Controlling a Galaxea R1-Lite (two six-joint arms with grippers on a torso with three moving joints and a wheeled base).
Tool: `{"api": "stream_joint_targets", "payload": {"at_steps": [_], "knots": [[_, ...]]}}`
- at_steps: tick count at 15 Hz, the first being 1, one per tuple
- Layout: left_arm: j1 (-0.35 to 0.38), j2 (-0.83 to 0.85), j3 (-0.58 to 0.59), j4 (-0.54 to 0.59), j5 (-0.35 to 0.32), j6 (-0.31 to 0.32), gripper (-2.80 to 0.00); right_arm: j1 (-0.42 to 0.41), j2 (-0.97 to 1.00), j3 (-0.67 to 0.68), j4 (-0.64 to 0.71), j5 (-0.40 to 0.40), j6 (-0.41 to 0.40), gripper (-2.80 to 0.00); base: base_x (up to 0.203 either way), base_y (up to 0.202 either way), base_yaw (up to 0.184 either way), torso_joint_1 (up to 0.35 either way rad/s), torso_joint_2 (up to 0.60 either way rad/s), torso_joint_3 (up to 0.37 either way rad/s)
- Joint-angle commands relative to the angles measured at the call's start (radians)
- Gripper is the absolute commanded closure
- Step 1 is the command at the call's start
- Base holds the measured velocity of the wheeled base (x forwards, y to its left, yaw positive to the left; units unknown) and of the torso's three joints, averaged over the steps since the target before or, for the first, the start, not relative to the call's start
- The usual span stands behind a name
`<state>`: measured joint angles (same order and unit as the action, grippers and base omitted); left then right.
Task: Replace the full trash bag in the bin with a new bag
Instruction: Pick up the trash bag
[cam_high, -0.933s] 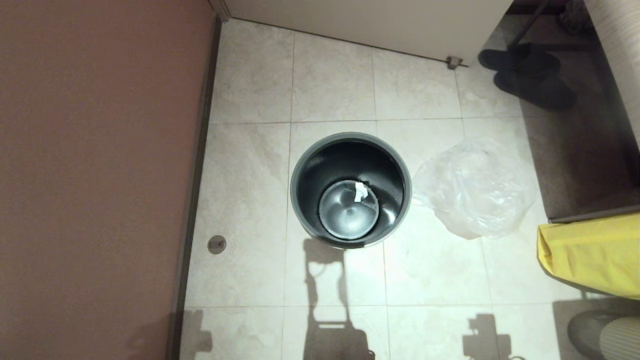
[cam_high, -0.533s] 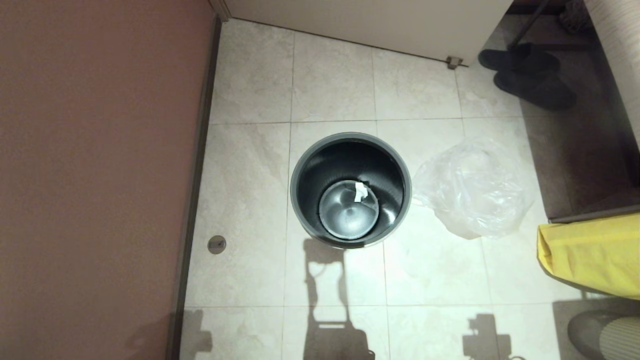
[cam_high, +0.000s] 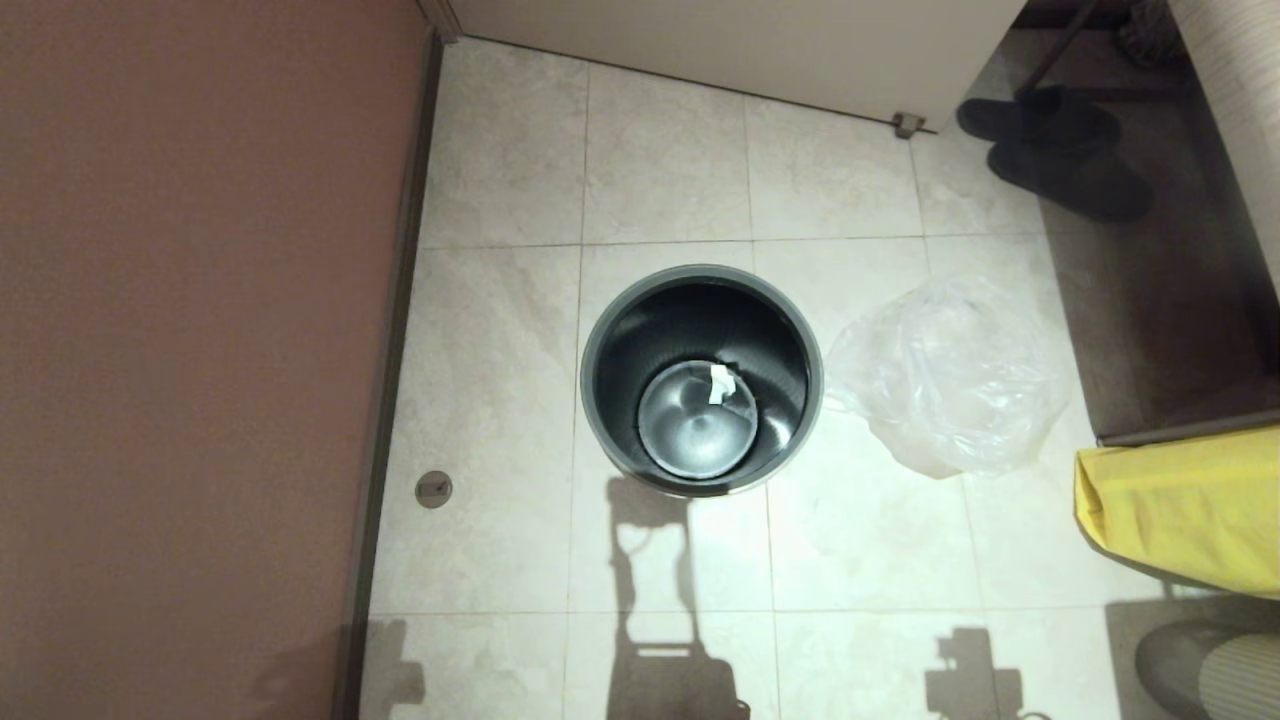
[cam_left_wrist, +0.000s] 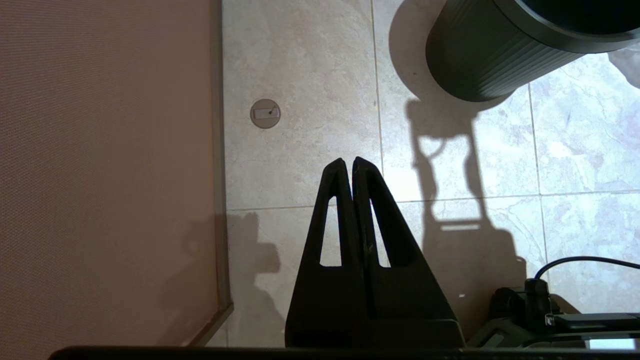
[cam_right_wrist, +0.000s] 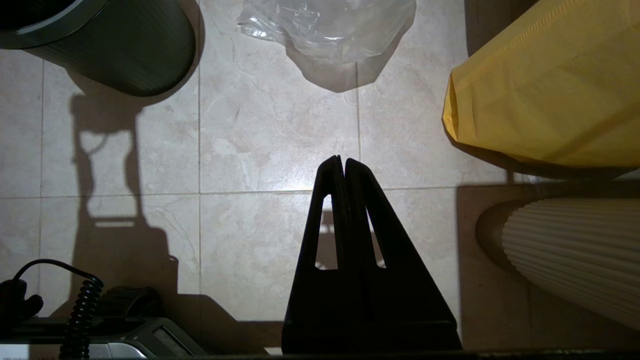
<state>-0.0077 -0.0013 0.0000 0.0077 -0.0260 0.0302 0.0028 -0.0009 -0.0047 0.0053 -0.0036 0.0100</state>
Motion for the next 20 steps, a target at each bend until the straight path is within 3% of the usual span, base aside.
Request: {"api": "stream_joint_targets", "payload": {"at_steps": [1,10,14,20], "knots": [[0.000,0.001,0.000,0.000,0.000,0.000,0.00,0.000,0.001,-0.002,-0.002,-0.001,-0.002,0.00,0.000,0.000,0.000,0.000,0.00,0.000],[0.000,0.001,0.000,0.000,0.000,0.000,0.00,0.000,0.110,-0.241,0.071,-0.002,-0.001,0.00,0.000,0.000,0.000,0.000,0.00,0.000],[0.000,0.001,0.000,0.000,0.000,0.000,0.00,0.010,0.377,-0.444,0.157,-0.007,-0.017,0.00,0.000,0.000,0.000,0.000,0.00,0.000],[0.000,0.001,0.000,0.000,0.000,0.000,0.00,0.022,0.854,-0.634,0.081,-0.007,-0.101,0.00,0.000,0.000,0.000,0.000,0.00,0.000]]}}
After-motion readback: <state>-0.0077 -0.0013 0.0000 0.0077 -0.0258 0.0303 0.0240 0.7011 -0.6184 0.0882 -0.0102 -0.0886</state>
